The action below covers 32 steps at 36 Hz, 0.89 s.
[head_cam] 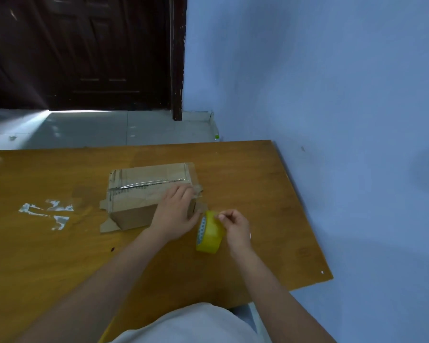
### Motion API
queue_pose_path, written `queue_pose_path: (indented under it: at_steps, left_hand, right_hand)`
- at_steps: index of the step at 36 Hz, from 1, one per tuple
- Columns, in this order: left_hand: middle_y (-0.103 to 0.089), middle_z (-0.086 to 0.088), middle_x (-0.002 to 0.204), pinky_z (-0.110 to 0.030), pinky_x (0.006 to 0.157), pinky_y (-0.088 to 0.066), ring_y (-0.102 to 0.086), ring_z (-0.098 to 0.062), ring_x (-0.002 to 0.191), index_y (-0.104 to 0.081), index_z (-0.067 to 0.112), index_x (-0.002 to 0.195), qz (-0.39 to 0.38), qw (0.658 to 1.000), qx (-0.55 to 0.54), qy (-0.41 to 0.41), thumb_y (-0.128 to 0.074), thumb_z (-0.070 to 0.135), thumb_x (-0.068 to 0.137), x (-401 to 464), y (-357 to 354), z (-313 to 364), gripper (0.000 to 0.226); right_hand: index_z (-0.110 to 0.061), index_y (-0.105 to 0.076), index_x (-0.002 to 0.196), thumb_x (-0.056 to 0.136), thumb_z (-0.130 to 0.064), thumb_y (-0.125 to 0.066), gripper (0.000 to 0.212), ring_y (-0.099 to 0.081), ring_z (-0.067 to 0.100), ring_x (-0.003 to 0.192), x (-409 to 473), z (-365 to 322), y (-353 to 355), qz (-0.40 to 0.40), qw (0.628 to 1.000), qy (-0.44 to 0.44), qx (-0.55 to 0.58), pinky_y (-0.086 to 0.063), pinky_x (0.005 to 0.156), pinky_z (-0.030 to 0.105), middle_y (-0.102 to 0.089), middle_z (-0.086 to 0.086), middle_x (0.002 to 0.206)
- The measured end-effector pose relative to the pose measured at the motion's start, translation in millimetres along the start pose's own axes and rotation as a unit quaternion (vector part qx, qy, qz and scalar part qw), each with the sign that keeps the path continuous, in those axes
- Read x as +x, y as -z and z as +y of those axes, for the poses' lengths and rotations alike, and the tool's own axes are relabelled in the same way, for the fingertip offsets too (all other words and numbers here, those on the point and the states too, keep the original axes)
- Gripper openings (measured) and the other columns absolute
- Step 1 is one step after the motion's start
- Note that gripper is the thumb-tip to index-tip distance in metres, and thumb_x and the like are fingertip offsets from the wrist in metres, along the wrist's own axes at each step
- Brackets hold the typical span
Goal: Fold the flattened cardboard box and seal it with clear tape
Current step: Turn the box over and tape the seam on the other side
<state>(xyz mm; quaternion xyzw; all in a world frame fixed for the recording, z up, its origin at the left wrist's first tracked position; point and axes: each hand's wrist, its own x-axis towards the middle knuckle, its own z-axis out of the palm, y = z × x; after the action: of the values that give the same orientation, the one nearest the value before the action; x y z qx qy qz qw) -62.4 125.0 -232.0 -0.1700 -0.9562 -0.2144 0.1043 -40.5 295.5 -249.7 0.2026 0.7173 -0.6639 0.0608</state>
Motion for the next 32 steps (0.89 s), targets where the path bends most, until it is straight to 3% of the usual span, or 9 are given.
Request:
queue_pose_path:
  at_steps: [2,4,9,11,13,18,25,29,32]
  left_hand:
    - [-0.06,-0.005,0.095,-0.03,0.08,-0.041,-0.052,-0.022,0.092,-0.058,0.011,0.096,-0.001,0.999,-0.026,-0.032,-0.043,0.047,0.083,-6,-4,17,0.041]
    - [-0.057,-0.002,0.093,-0.029,0.073,-0.039,-0.053,-0.02,0.087,-0.054,0.016,0.095,-0.067,0.994,-0.082,0.001,-0.038,0.057,0.082,-12,-9,34,0.047]
    - [-0.06,0.002,0.096,-0.035,0.078,-0.045,-0.055,-0.015,0.089,-0.056,0.019,0.098,-0.198,0.961,-0.175,0.08,-0.029,0.086,0.068,-12,-31,48,0.078]
    - [-0.06,-0.004,0.085,-0.038,0.07,-0.044,-0.055,-0.02,0.079,-0.058,0.014,0.088,-0.231,0.945,-0.219,0.078,-0.035,0.085,0.07,-9,-38,49,0.077]
    - [-0.055,-0.01,0.073,-0.036,0.057,-0.034,-0.051,-0.023,0.065,-0.054,0.009,0.076,-0.255,0.93,-0.25,0.08,-0.049,0.067,0.083,-4,-42,52,0.059]
    - [-0.032,0.001,0.051,-0.033,0.052,-0.019,-0.031,-0.014,0.047,-0.032,0.02,0.056,-0.249,0.933,-0.242,0.095,-0.049,0.046,0.094,13,-44,64,0.049]
    - [-0.028,0.0,0.052,-0.035,0.055,-0.02,-0.028,-0.017,0.048,-0.031,0.016,0.056,-0.225,0.915,-0.272,0.195,-0.05,0.048,0.093,28,-63,76,0.052]
    - [-0.019,0.001,0.05,-0.036,0.055,-0.016,-0.019,-0.015,0.045,-0.023,0.018,0.053,-0.186,0.88,-0.345,0.266,-0.051,0.046,0.093,40,-68,87,0.056]
    - [-0.021,0.001,0.048,-0.035,0.053,-0.016,-0.02,-0.016,0.043,-0.025,0.018,0.05,-0.183,0.886,-0.322,0.28,-0.05,0.051,0.091,51,-73,89,0.058]
  right_hand:
    - [-0.015,-0.056,0.068,0.085,0.006,-0.058,0.027,-0.054,0.018,0.075,8,-9,3,0.023,1.0,0.01,0.006,-0.043,0.076,0.031,-0.061,0.004,0.073]
    - [-0.015,-0.056,0.068,0.086,0.005,-0.058,0.027,-0.055,0.018,0.073,17,-16,9,0.043,0.999,0.014,0.002,-0.044,0.077,0.035,-0.062,0.005,0.072]
    - [-0.017,-0.057,0.069,0.089,-0.007,-0.06,0.023,-0.056,0.019,0.076,35,-31,26,0.078,0.996,0.003,-0.04,-0.045,0.074,0.035,-0.063,0.007,0.079]
    - [-0.018,-0.056,0.069,0.09,-0.009,-0.06,0.023,-0.056,0.021,0.078,43,-35,30,0.087,0.994,-0.002,-0.061,-0.045,0.074,0.034,-0.062,0.007,0.081]
    - [-0.017,-0.056,0.07,0.09,-0.011,-0.06,0.021,-0.056,0.021,0.079,52,-37,31,0.094,0.993,-0.015,-0.069,-0.045,0.072,0.031,-0.062,0.006,0.081]
    - [-0.012,-0.057,0.067,0.088,-0.004,-0.06,0.023,-0.06,0.027,0.081,73,-32,32,0.101,0.991,-0.078,-0.049,-0.051,0.08,0.04,-0.065,0.013,0.082]
    - [-0.01,-0.056,0.064,0.085,0.008,-0.059,0.028,-0.056,0.017,0.063,98,-34,34,0.084,0.994,-0.072,-0.023,-0.048,0.062,0.024,-0.059,0.007,0.067]
    - [-0.008,-0.054,0.065,0.086,0.01,-0.056,0.028,-0.06,0.014,0.053,120,-35,35,0.083,0.994,-0.072,0.003,-0.051,0.056,0.022,-0.059,0.011,0.068]
    - [-0.008,-0.053,0.065,0.087,0.009,-0.056,0.028,-0.057,0.004,0.04,134,-30,36,0.057,0.993,-0.1,-0.023,-0.051,0.049,0.018,-0.056,0.008,0.063]
